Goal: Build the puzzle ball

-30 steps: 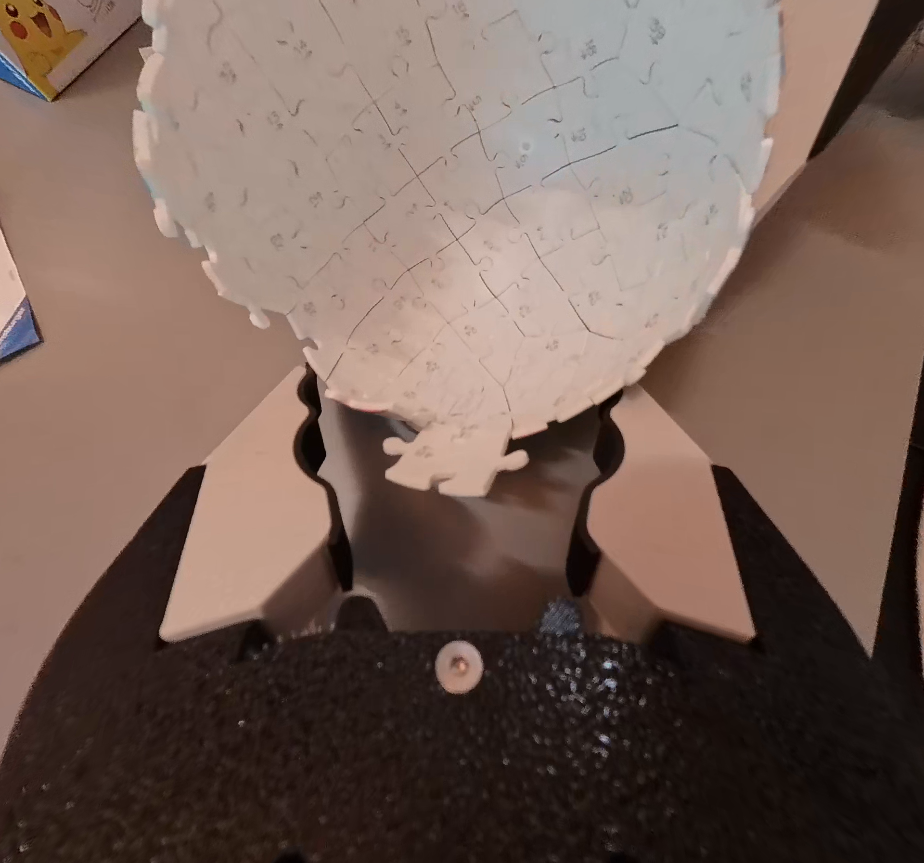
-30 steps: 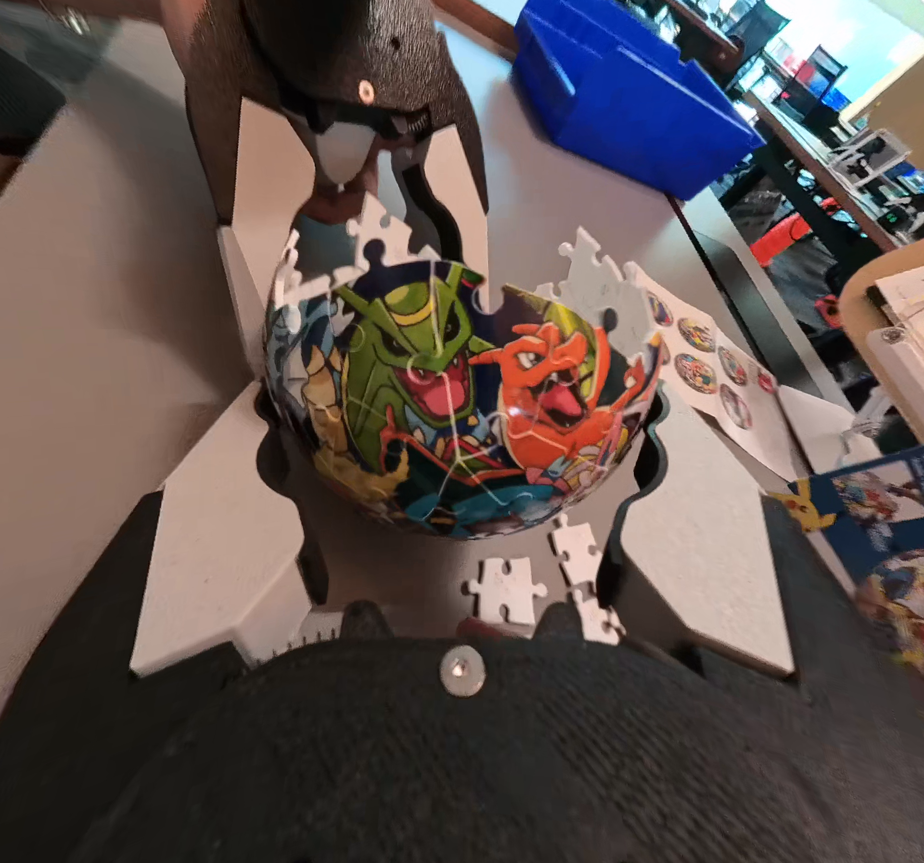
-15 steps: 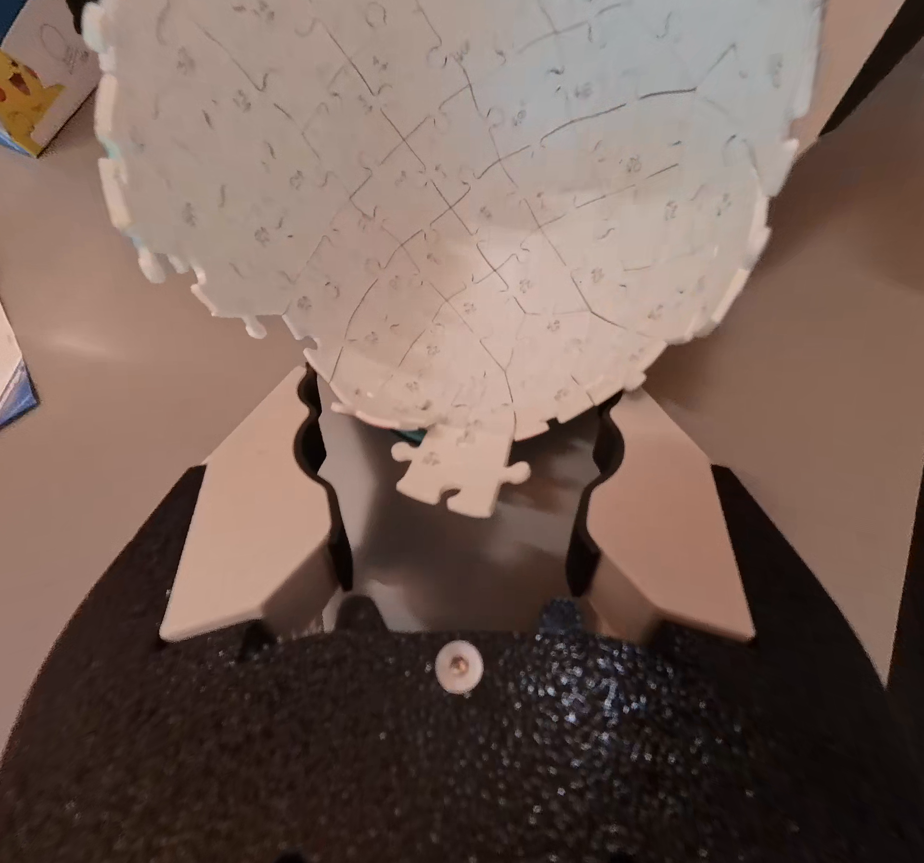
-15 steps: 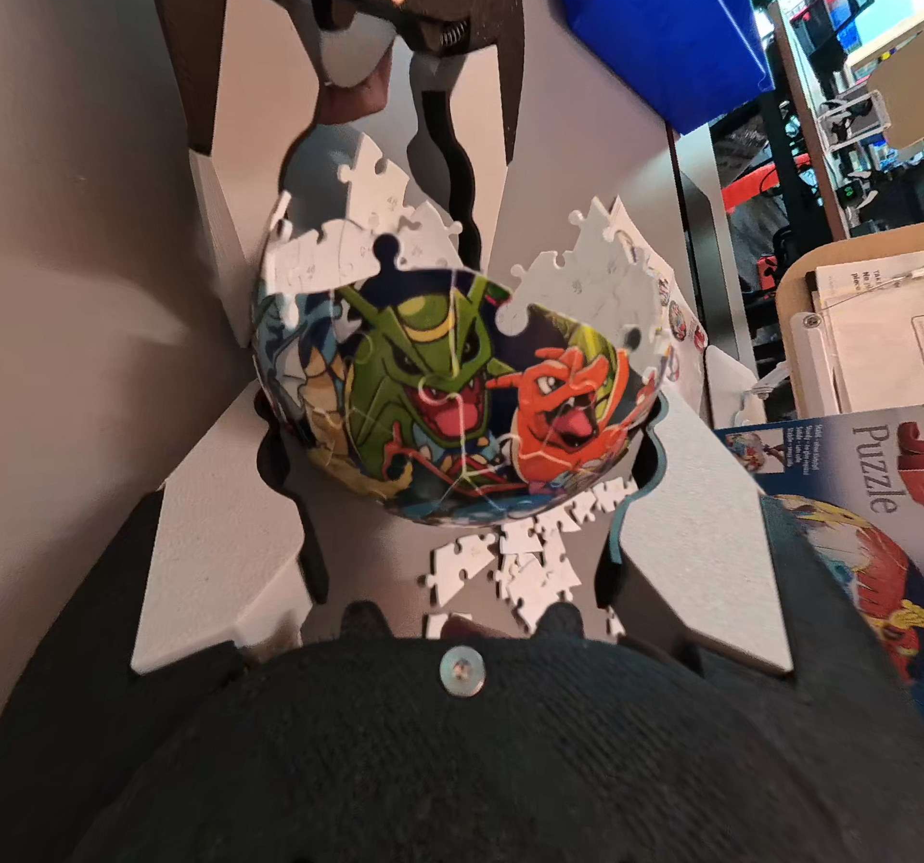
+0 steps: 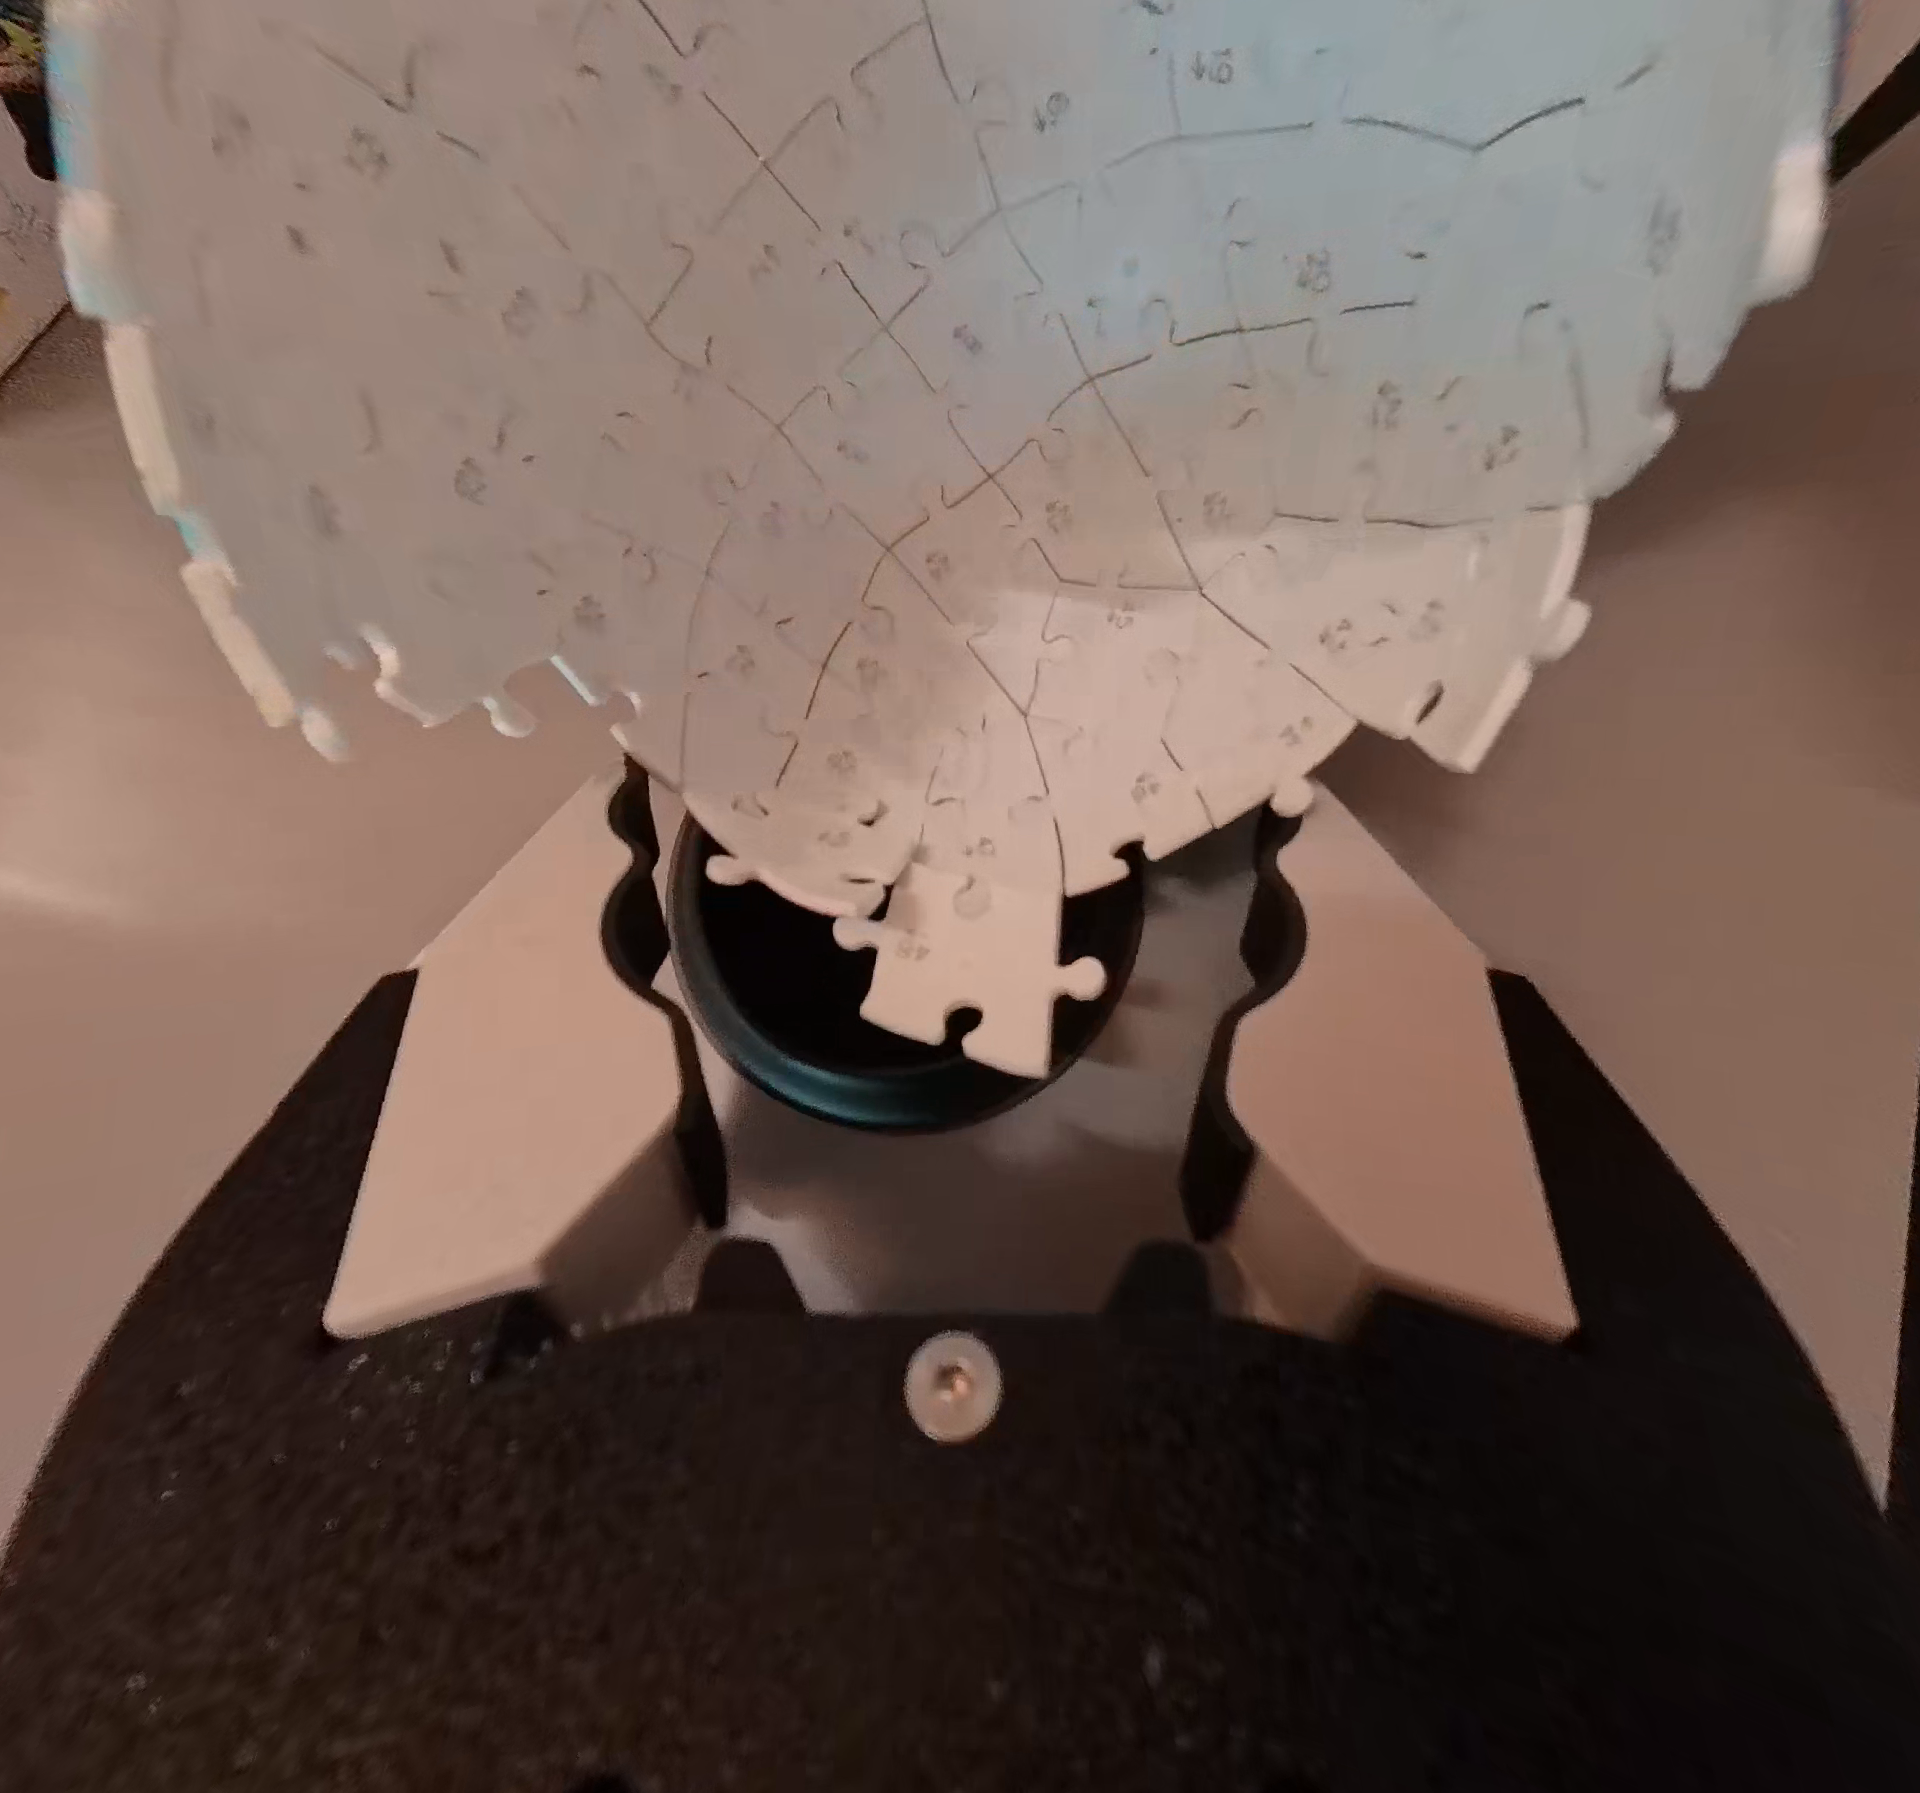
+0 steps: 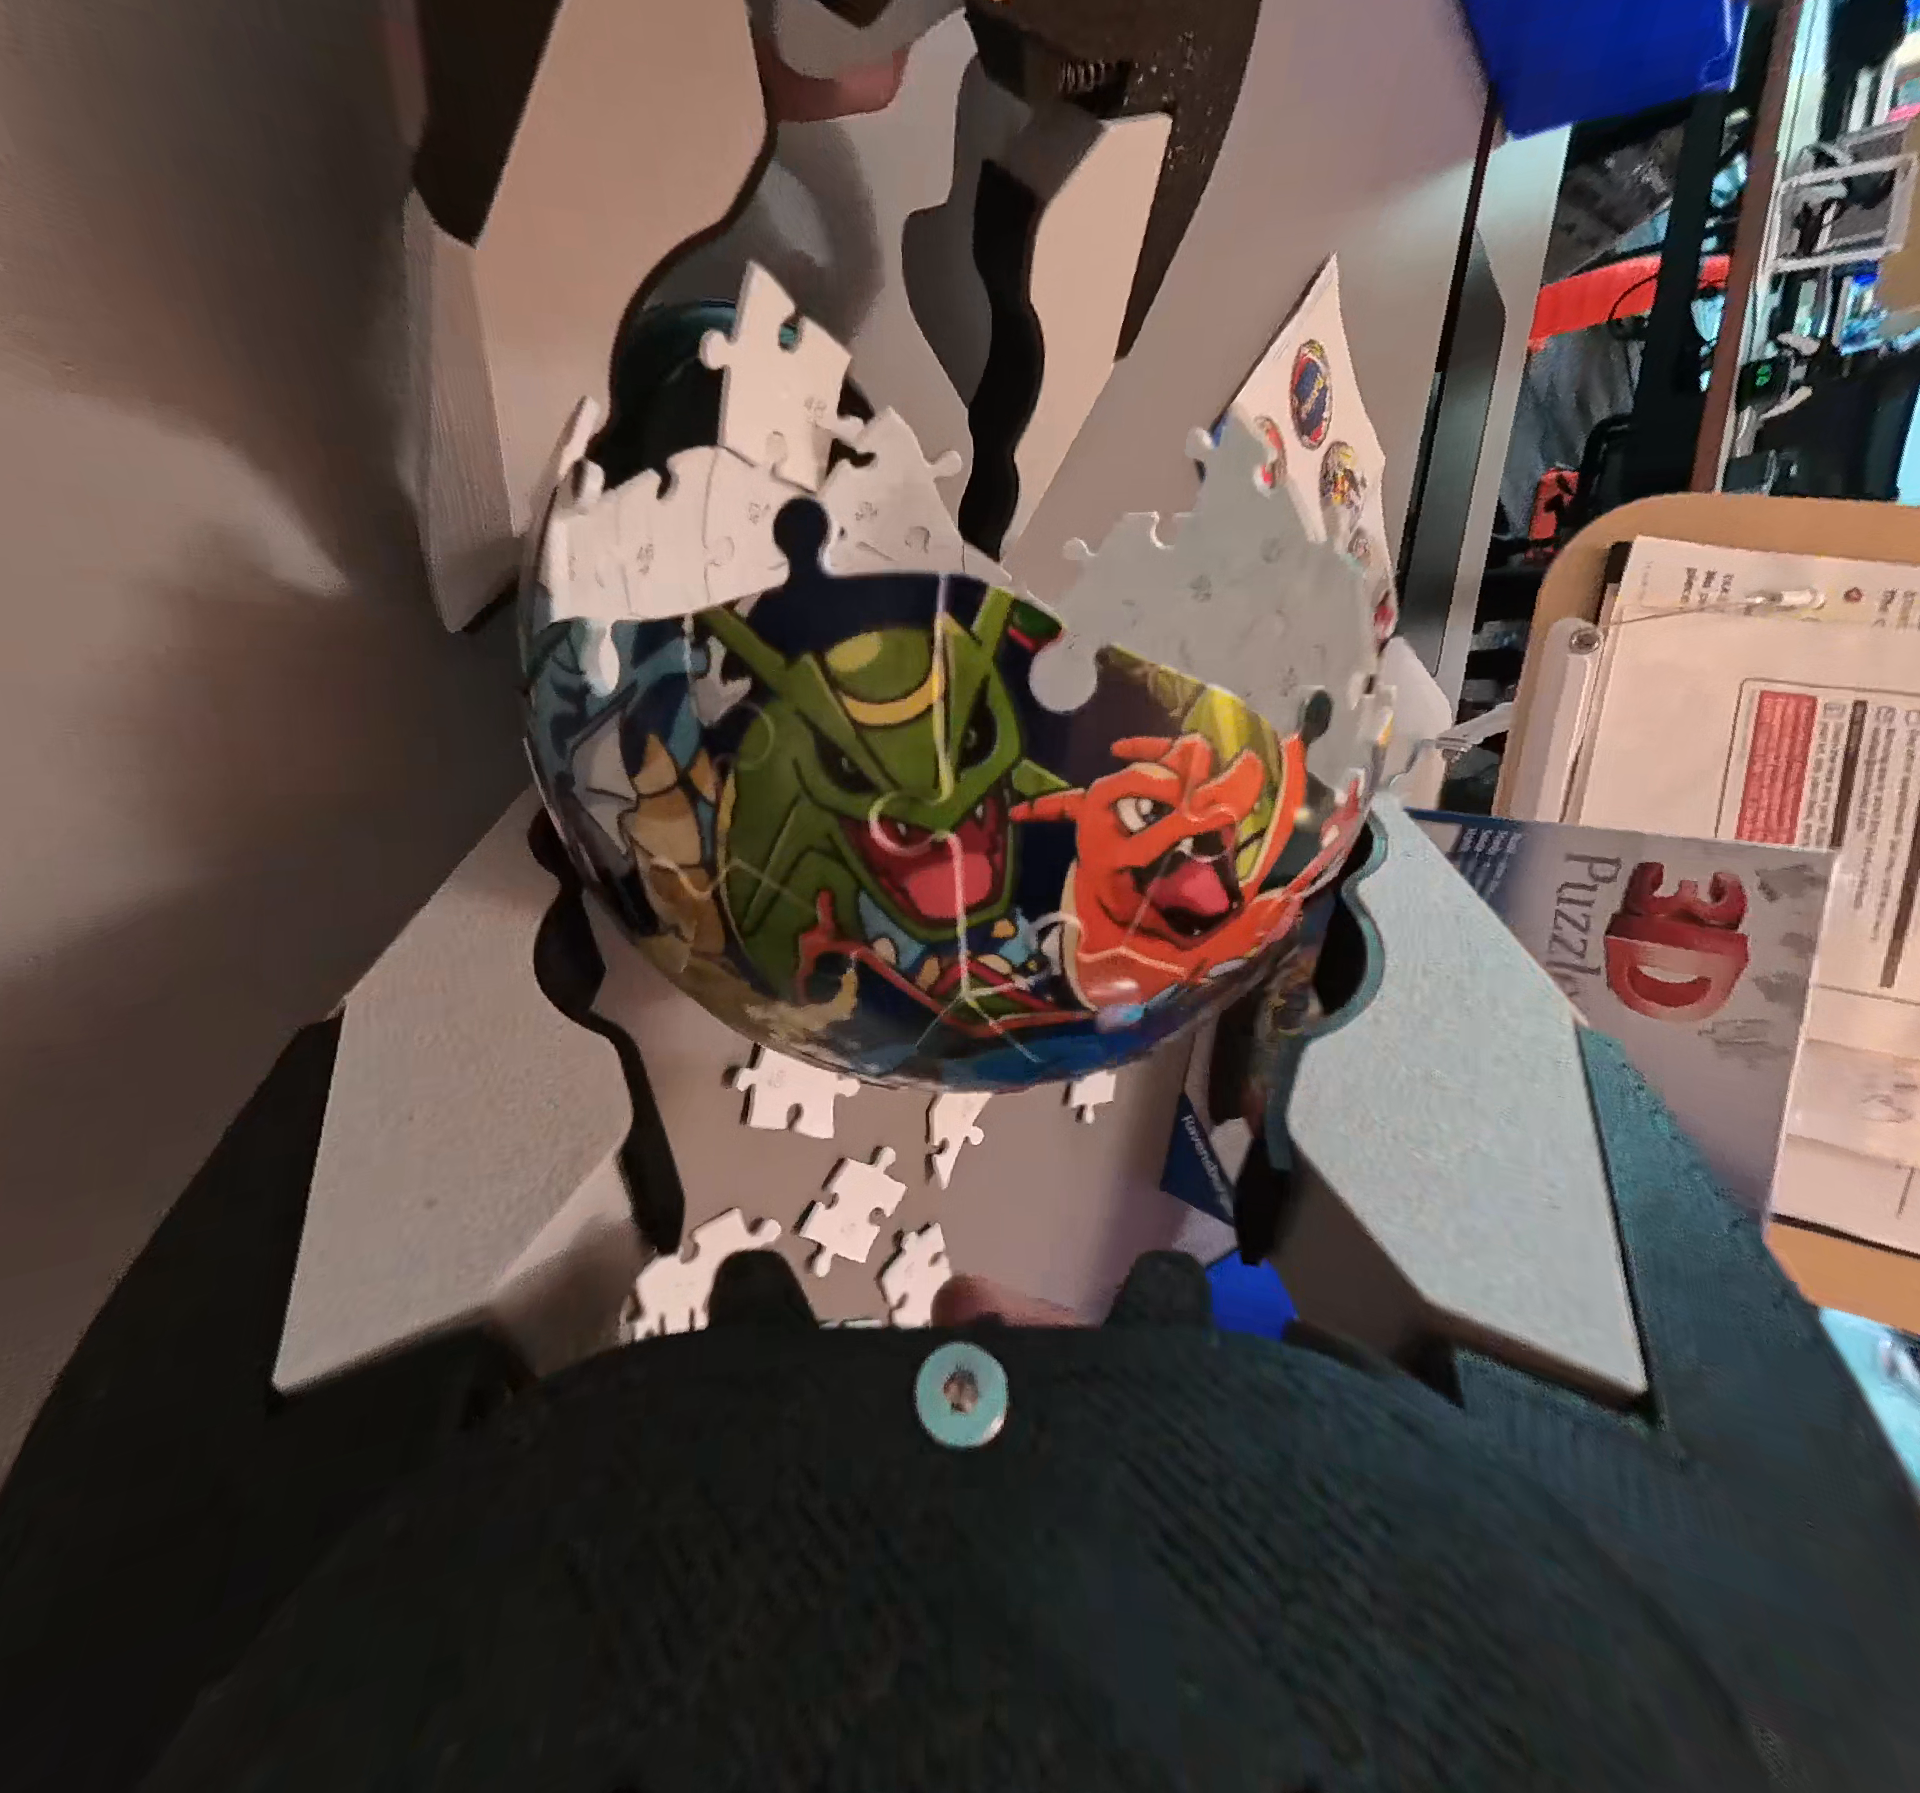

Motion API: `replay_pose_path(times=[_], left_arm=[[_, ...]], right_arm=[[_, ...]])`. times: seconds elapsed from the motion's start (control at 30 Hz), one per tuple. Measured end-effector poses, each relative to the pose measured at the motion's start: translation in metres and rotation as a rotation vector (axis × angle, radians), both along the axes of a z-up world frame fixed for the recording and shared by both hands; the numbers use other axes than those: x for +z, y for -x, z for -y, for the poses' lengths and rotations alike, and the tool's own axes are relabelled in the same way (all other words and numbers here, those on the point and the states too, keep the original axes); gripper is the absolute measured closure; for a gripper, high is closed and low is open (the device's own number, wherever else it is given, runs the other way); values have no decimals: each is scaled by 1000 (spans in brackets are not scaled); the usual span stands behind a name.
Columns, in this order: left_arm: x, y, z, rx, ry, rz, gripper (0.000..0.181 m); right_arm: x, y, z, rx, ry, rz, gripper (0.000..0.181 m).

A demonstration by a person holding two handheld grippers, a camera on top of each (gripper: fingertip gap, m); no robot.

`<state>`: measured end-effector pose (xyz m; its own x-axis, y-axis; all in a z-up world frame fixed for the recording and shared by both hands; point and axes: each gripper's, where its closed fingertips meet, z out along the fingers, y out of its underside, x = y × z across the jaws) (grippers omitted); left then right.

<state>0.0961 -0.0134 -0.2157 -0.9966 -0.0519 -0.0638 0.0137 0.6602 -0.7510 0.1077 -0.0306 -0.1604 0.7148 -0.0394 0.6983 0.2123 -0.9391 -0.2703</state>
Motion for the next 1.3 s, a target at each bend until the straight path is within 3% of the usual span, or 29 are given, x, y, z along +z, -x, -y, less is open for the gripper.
replay_pose_path(times=[0.57,1.3], left_arm=[[-1,-3,-23,49,6,-26,68],[-7,-17,-37,148,-25,-70,74]], right_arm=[[7,-7,-11,83,513,217,42],[11,-9,-22,126,730,313,46]])
